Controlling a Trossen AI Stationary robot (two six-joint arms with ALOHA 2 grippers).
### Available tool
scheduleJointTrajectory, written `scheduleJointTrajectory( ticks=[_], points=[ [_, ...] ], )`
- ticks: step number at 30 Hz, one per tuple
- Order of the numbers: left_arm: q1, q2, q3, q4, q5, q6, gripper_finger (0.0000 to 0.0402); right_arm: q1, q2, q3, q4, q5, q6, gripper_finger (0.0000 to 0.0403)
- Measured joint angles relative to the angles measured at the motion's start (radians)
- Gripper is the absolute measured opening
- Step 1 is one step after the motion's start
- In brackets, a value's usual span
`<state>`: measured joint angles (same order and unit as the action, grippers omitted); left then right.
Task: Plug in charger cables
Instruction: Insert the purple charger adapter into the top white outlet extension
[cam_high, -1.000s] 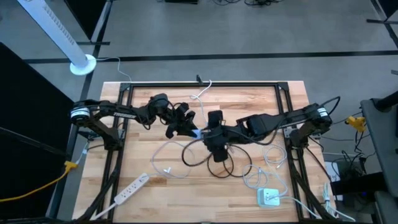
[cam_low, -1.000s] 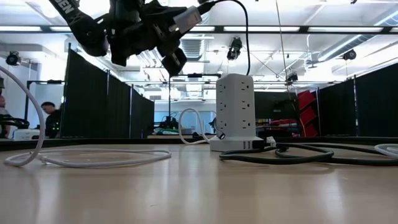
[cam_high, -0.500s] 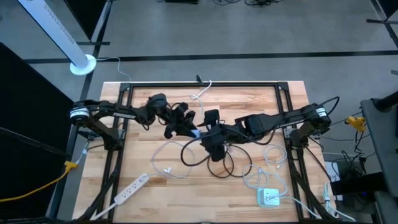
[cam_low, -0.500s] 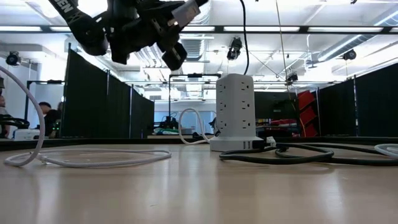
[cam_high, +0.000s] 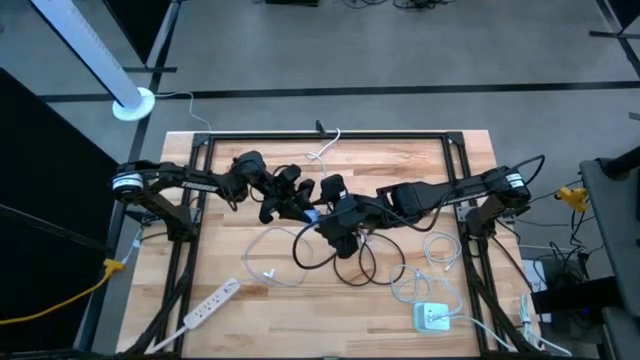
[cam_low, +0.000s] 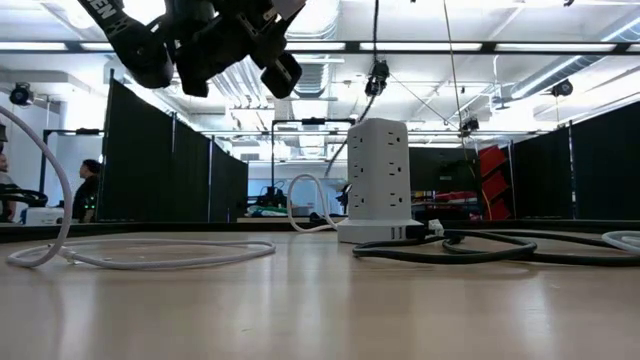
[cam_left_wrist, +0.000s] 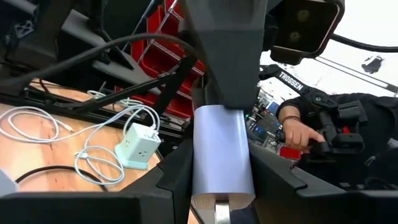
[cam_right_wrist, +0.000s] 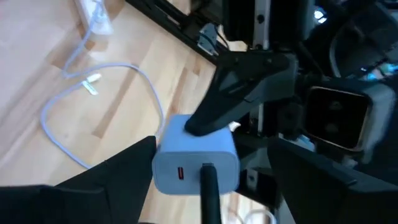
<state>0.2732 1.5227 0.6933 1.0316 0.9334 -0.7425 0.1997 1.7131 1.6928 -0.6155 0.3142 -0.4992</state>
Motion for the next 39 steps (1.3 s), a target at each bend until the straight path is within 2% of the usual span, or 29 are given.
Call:
scheduleJointTrajectory(
  ticks=[8,18,25,36,39],
  points=[
    [-0.006,-0.001,0.0,0.005,0.0,0.0,0.0119,-0.003,0.024,-0.002,0.028,0.002,0.008,0.0268],
    [-0.006,-0.002,0.0,0.002,-0.001,0.0,0.0119,-0.006,0.028,-0.002,0.024,-0.013,0.043,0.0215],
    [-0.006,-0.002,0.0,-0.002,0.001,0.0,0.0119,-0.006,0.029,-0.005,0.029,-0.044,0.03,0.0195],
    [-0.006,-0.001,0.0,-0.005,0.0,-0.007,0.0119,-0.006,0.029,-0.005,0.029,-0.03,0.109,0.0193],
    [-0.004,-0.001,0.0,-0.007,0.013,-0.01,0.0147,-0.002,0.03,-0.005,0.03,-0.024,0.197,0.0193]
  ],
)
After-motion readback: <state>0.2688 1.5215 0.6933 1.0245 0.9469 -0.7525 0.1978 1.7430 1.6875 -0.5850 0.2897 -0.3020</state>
